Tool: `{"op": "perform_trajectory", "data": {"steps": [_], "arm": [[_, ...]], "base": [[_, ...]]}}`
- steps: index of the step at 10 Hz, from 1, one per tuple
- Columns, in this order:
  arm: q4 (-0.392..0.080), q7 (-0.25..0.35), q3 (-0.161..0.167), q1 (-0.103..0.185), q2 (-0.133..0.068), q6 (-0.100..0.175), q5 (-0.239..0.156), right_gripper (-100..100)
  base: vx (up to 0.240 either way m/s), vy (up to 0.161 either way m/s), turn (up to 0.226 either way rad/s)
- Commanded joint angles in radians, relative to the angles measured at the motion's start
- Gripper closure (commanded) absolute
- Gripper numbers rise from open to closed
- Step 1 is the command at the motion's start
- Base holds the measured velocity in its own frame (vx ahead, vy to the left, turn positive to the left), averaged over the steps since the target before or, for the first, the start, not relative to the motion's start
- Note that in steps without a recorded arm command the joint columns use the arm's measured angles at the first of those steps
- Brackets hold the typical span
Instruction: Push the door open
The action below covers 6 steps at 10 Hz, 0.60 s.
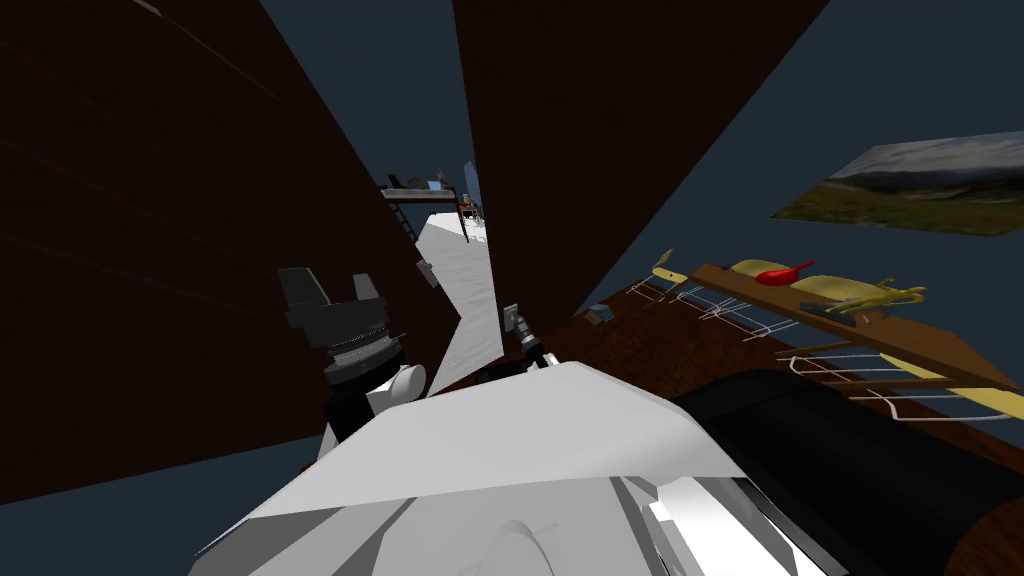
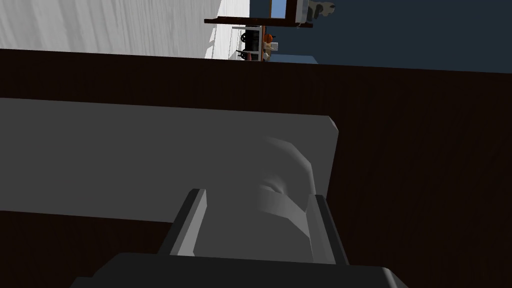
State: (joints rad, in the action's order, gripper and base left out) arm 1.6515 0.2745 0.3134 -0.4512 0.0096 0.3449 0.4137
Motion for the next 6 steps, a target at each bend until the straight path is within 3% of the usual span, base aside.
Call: {"op": "perform_trajectory", "data": {"steps": [1, 3, 6], "arm": [[-0.002, 0.0, 0.001, -0.005, -0.002, 0.0, 0.0, 100], [-0.002, 0.0, 0.001, -0.005, -0.002, 0.0, 0.0, 100], [-0.003, -0.005, -0.005, 0.004, -0.013, -0.002, -0.008, 100]], "base": [[0.0, 0.0, 0.0], [0.0, 0.0, 0.0], [0.153, 0.052, -0.084]]}}
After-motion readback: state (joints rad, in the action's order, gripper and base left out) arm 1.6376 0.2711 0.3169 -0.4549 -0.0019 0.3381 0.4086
